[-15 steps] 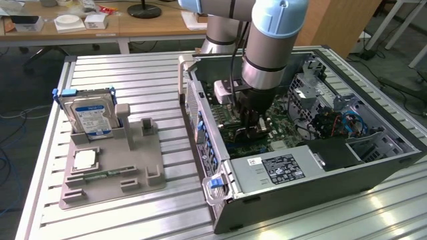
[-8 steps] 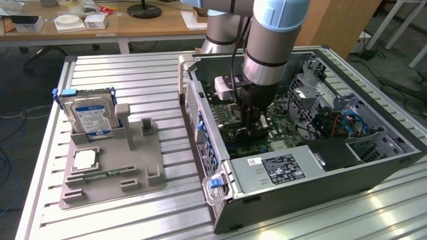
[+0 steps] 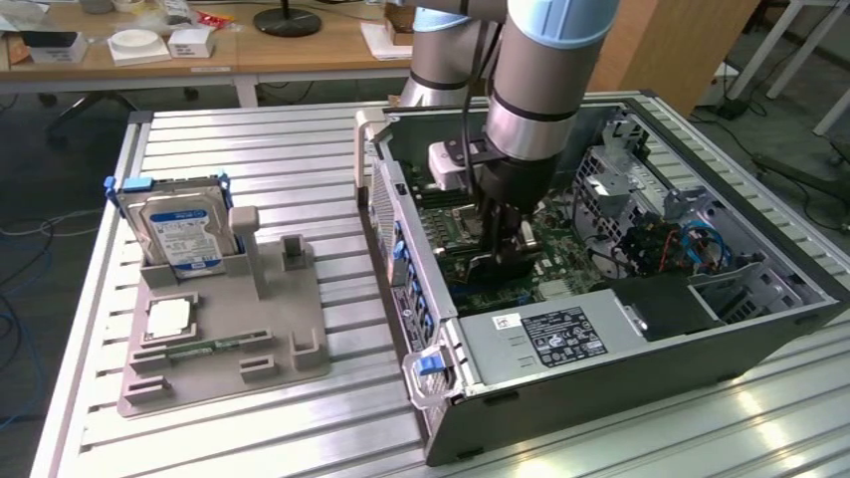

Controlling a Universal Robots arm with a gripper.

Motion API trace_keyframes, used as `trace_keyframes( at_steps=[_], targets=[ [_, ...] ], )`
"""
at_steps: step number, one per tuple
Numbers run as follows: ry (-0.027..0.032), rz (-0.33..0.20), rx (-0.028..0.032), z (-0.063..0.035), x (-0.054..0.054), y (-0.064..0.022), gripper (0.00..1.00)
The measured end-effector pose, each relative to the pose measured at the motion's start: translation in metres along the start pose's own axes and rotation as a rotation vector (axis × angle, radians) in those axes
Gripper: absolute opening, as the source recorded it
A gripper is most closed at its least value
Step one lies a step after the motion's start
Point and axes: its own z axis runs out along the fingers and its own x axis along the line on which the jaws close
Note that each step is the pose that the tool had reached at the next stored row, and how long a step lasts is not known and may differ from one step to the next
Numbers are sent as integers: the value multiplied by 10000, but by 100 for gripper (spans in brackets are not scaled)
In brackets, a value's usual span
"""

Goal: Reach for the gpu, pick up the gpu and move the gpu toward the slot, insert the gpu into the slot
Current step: 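Insert the gpu into the slot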

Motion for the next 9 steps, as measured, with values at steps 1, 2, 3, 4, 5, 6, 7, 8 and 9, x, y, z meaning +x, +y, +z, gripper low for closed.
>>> trace_keyframes(
  at_steps=[1,2,3,4,5,6,7,8,9],
  targets=[
    [1,0,0,-16,0,-1,39],
    [0,0,1,-30,-1,-2,39],
    [-1,0,1,-46,-2,-3,39],
    [0,0,2,-61,-2,-4,39],
    [0,0,2,-75,-2,-4,39],
    [1,0,3,-86,-3,-5,39],
    [0,0,3,-97,-3,-6,39],
    [0,0,5,-107,-3,-6,39],
    [0,-1,5,-116,-4,-7,39]
  ],
)
